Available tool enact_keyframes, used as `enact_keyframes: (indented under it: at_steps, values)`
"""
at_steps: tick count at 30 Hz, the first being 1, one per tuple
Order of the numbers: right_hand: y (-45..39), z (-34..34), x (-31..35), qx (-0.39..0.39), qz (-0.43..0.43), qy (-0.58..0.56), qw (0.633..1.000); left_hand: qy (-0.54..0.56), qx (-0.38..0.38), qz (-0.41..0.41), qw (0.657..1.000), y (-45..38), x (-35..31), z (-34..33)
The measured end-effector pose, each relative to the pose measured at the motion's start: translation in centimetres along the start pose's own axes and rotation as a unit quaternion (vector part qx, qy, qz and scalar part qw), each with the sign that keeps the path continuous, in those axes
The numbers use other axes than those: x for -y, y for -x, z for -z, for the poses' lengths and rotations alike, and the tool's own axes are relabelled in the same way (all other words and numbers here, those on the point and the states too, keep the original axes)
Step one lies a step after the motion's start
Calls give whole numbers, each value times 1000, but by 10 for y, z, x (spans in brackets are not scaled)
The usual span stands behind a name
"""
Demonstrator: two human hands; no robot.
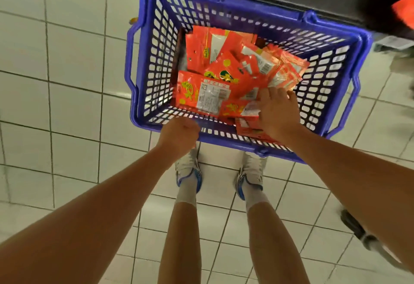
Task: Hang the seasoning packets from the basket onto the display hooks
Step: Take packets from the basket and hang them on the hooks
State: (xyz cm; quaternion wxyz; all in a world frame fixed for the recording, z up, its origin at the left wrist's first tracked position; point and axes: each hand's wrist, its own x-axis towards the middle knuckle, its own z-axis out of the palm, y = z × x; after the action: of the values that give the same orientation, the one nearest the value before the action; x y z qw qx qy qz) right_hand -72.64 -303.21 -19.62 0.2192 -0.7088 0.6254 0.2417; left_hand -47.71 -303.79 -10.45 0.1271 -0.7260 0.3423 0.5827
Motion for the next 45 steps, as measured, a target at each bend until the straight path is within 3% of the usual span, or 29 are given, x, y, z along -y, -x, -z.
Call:
enact_keyframes:
  at_steps: [2, 5, 9, 12, 15, 17, 19, 21, 23, 26, 28, 30, 32, 35, 38, 40, 43, 45]
  values:
    - [6, 1, -1, 32, 11, -4, 999, 6, 7, 9, 1000, 1, -1, -2]
    - [16, 9, 16, 80, 57, -162, 982, 78, 20, 24, 996, 5, -7, -7]
    - [37, 27, 68, -18, 124, -358, 925, 243, 41, 73, 966, 3, -18, -17]
    - [33, 39, 99, -1, 179, -410, 894, 322, -37, 75, 943, -10, -16, -12]
    - [0, 40, 109, 7, 116, -475, 872, 299, -113, 112, 941, -24, -5, 5]
    - [-33, 30, 104, -20, 33, -435, 899, 322, -96, 134, 932, -32, 5, 15]
    - [-59, 17, 96, 18, -11, -311, 950, 349, -71, 147, 923, -37, 15, 21]
    - [-63, 4, 94, 85, -21, -147, 985, 348, -55, 149, 924, -38, 21, 23]
    - [-53, -5, 94, 106, 15, -56, 993, 352, -48, 151, 922, -37, 21, 23]
    - [-30, 2, 95, 95, 33, -188, 977, 373, -39, 146, 915, -32, 14, 22]
    - [-5, 17, 98, 37, 52, -256, 965, 394, -27, 125, 910, -26, 6, 20]
    - [23, 30, 104, -13, 103, -241, 965, 434, 1, 92, 896, -16, -3, 18]
    - [44, 40, 108, -15, 125, -218, 968, 451, 38, 50, 890, -6, -10, 16]
    - [59, 60, 102, -19, 163, -243, 956, 402, 75, -5, 913, 14, -16, 18]
    - [74, 87, 93, -8, 230, -313, 922, 359, 48, -30, 932, 33, -17, 22]
    - [80, 106, 81, 23, 190, -354, 916, 361, 26, -10, 932, 46, -20, 28]
    - [77, 138, 55, -66, 33, -419, 905, 377, 38, -24, 925, 73, -29, 38]
    - [74, 169, 40, -42, -67, -535, 841, 404, 40, -30, 913, 96, -39, 43]
